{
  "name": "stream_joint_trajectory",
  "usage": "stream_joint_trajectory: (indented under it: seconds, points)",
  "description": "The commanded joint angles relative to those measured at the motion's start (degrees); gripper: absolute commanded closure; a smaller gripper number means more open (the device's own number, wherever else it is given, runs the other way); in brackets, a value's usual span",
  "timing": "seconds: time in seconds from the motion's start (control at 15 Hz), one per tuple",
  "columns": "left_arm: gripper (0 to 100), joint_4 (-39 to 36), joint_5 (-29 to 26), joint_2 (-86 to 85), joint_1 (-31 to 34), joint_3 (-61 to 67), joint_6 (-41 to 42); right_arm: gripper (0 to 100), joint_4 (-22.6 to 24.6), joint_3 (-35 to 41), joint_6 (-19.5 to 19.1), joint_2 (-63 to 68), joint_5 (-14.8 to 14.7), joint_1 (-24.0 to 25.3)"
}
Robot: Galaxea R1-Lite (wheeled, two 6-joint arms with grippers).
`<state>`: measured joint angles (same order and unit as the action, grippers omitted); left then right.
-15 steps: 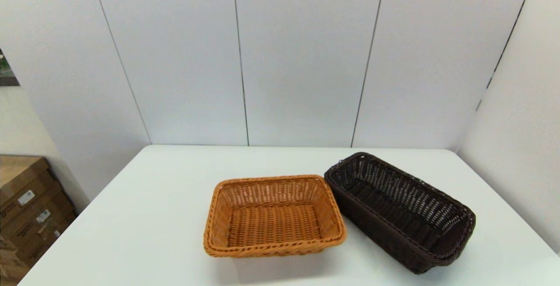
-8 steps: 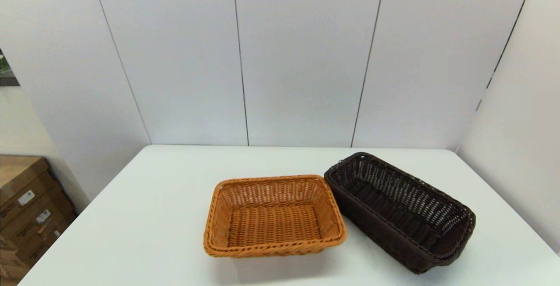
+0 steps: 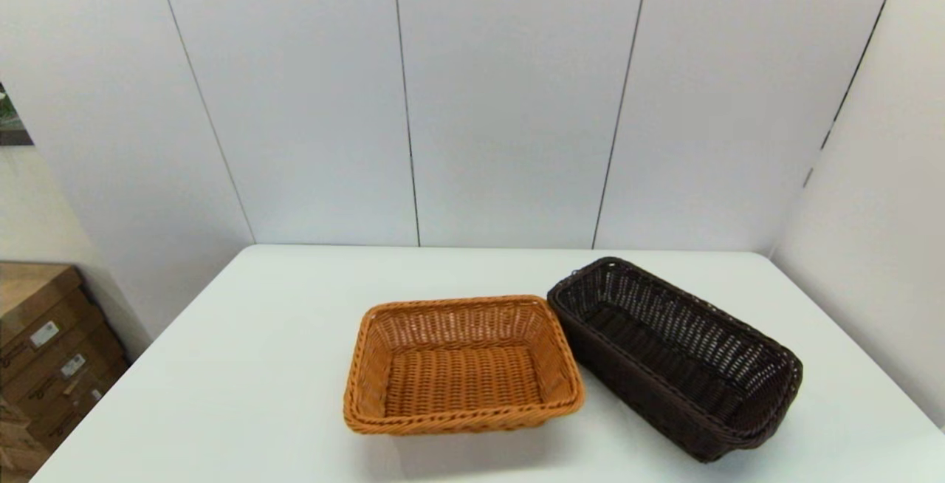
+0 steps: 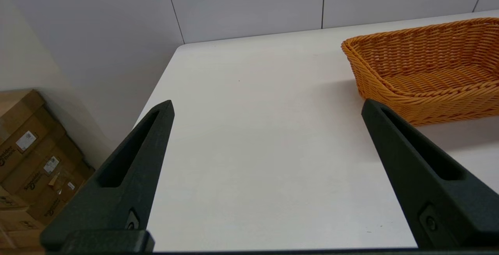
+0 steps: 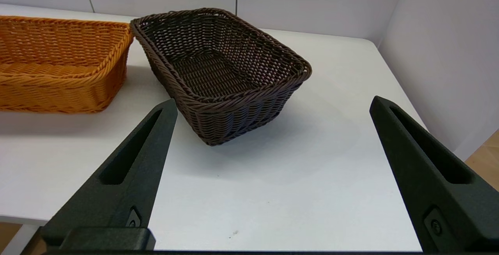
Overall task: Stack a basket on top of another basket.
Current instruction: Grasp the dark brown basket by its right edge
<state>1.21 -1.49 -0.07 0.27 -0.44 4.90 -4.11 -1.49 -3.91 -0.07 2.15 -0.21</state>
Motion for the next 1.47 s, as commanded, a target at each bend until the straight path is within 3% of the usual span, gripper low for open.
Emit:
stream_joint_trajectory:
  seconds: [0.07,0.27,0.47,0.6,1.0,1.2,1.47]
  points:
    - [0,0.0,0.0,0.1,0.1,0.0,0.0,0,0.1,-0.1,-0.7,0.1,0.1,0.0]
    - [0,0.0,0.0,0.1,0.0,0.0,0.0,0,-0.2,-4.7,-1.4,0.1,2.1,0.0]
    - [0,0.0,0.0,0.1,0.0,0.0,0.0,0,-8.9,-12.8,-1.4,0.6,3.9,-0.1]
    - [0,0.0,0.0,0.1,0.1,0.0,0.0,0,-11.6,-17.7,-1.3,4.2,4.2,0.0]
    - [0,0.0,0.0,0.1,0.0,0.0,0.0,0,-11.5,-26.0,-1.1,27.6,4.0,-0.1]
    - [0,0.0,0.0,0.1,0.0,0.0,0.0,0,-11.7,-30.3,2.6,43.8,4.2,-0.3]
    - [0,0.0,0.0,0.1,0.1,0.0,0.0,0,-11.4,-35.2,3.1,60.1,4.0,-1.4]
